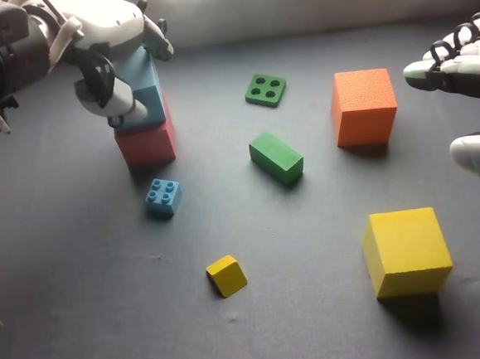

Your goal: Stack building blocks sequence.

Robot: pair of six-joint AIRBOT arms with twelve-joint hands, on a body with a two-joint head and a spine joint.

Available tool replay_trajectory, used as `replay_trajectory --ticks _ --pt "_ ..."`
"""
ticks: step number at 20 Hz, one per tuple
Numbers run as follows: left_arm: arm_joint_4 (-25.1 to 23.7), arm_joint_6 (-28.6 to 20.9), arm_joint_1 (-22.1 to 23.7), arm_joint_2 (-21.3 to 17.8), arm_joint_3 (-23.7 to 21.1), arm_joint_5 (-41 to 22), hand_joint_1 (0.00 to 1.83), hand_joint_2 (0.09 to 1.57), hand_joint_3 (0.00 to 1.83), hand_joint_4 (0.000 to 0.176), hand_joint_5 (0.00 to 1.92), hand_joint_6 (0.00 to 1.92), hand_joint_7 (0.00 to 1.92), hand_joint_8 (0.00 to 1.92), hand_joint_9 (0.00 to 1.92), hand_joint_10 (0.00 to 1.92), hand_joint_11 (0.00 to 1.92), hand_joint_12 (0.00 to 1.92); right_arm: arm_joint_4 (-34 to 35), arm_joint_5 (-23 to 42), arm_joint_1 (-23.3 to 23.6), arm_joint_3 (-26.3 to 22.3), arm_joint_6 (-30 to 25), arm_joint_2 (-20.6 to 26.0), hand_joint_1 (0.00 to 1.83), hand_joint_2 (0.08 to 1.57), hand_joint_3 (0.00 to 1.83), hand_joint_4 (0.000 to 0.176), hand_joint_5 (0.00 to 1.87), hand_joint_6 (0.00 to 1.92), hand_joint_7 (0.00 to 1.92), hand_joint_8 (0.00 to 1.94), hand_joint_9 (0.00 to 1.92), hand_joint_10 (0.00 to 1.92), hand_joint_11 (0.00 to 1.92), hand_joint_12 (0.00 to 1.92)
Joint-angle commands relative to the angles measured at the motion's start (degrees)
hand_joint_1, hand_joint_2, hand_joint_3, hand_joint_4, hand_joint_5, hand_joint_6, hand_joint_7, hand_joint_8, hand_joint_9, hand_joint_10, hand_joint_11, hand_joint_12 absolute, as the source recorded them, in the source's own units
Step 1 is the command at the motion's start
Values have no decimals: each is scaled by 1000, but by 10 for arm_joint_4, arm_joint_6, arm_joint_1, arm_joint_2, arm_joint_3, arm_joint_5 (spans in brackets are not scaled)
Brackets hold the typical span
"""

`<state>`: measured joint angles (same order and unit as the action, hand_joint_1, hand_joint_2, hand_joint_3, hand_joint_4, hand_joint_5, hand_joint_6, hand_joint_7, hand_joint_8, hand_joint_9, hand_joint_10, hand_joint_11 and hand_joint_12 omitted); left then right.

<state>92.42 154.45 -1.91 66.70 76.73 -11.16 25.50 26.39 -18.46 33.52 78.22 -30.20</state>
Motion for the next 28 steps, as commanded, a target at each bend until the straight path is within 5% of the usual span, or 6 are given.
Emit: replay_trajectory --ticks 1,6,14,18,25,28 --pt "-8 2 0 -4 3 -1 859 1144 0 0 422 0 458 1 468 2 55 920 -4 64 5 -2 -1 6 36 1473 0 0 210 5 188 3 162 5 0 405" --pt "-8 2 2 -3 5 -1 793 1128 0 0 314 0 319 0 326 0 0 756 14 64 6 -2 -1 6 178 1444 0 0 261 14 259 10 226 18 0 534" --pt "-18 -4 12 -3 8 -2 643 1134 1 0 219 6 237 7 227 7 0 549 29 33 5 -2 2 7 204 1403 0 0 154 1 142 2 105 4 0 172" --pt "-96 -86 16 -4 7 -6 631 1124 3 0 229 4 226 2 227 4 0 505 41 31 5 -2 4 7 800 1009 0 0 0 0 0 0 0 0 0 0" --pt "-129 -123 31 -27 -27 -23 619 1099 0 0 312 7 303 7 297 9 0 670 257 87 24 -2 133 -61 1085 966 0 0 0 0 0 0 0 0 0 0" --pt "-252 -259 13 -40 -54 -22 594 1115 2 0 309 0 311 2 302 3 0 674 320 87 30 -3 172 -97 1141 933 0 0 0 0 0 0 0 0 0 0"
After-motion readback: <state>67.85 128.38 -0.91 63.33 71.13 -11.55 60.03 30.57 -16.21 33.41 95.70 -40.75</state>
